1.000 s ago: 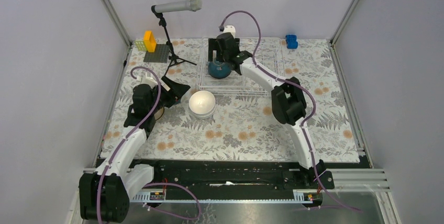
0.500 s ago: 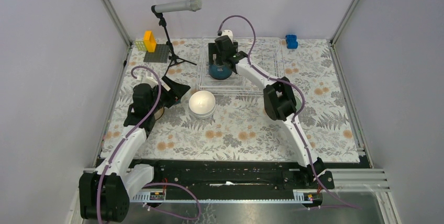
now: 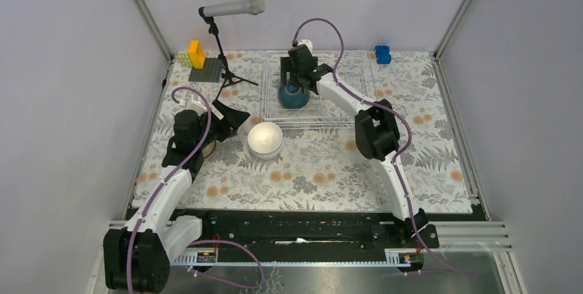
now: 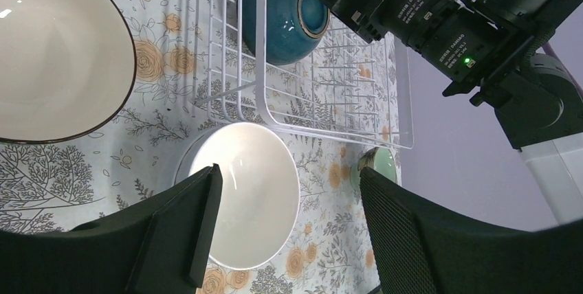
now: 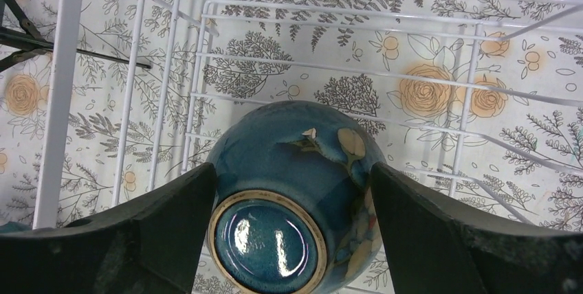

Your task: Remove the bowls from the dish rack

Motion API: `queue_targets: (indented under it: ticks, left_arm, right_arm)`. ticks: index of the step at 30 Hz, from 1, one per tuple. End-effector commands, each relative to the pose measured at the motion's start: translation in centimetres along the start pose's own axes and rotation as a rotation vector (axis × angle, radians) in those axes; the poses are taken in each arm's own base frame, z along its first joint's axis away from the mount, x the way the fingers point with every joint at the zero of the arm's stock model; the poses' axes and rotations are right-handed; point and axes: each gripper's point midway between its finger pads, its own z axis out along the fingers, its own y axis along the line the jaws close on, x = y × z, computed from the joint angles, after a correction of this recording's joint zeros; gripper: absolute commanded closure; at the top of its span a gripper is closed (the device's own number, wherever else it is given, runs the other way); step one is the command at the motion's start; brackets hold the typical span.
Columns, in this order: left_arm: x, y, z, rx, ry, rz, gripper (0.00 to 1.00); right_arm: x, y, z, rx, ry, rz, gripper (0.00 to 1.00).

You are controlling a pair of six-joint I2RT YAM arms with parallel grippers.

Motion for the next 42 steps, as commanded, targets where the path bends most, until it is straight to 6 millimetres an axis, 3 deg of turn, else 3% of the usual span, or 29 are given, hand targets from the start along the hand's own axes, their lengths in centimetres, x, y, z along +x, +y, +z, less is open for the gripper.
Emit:
queue_targets:
  ticks: [1, 10, 15, 20, 27, 31, 39, 42]
  left_arm:
    - [-1.3, -2.5, -0.4, 0.071, -0.03, 0.035, 0.22]
    - [-1.2, -2.2, 0.8, 0.058, 0.008, 0.038, 0.21]
    - [-1.4, -3.4, 1.8, 0.081, 0.039, 0.065, 0.22]
    - [-1.9, -4.9, 3.4, 0.1, 0.063, 0.093, 0.23]
    - [-2.3, -7.0, 6.2, 0.109, 0.079, 0.129, 0.25]
    - [-2.1, -7.4, 8.7, 0.078, 0.107, 0.174, 0.26]
    - [-2.4, -9.0, 13.9, 0.002, 0.125, 0.288, 0.3]
    - [-2.6, -8.8, 15.9, -0.017, 0.128, 0.293, 0.33]
  right_arm:
    - [0.4, 0.7, -2.7, -0.044, 0.08, 0.019, 0.12]
    - [-1.2, 1.5, -5.6, -0.127, 0.024, 0.021, 0.29]
    - [-1.2, 2.4, -7.3, -0.193, 0.019, 0.036, 0.4]
    - [-0.7, 2.8, -7.7, -0.229, 0.03, 0.044, 0.48]
    - [-1.0, 1.1, -7.5, -0.161, 0.011, 0.071, 0.42]
    - [-1.5, -0.1, -7.2, -0.16, -0.004, 0.136, 0.28]
    - [-3.3, -1.5, -6.7, -0.183, -0.075, 0.273, 0.24]
    - [-3.2, -2.5, -5.7, -0.137, -0.082, 0.321, 0.15]
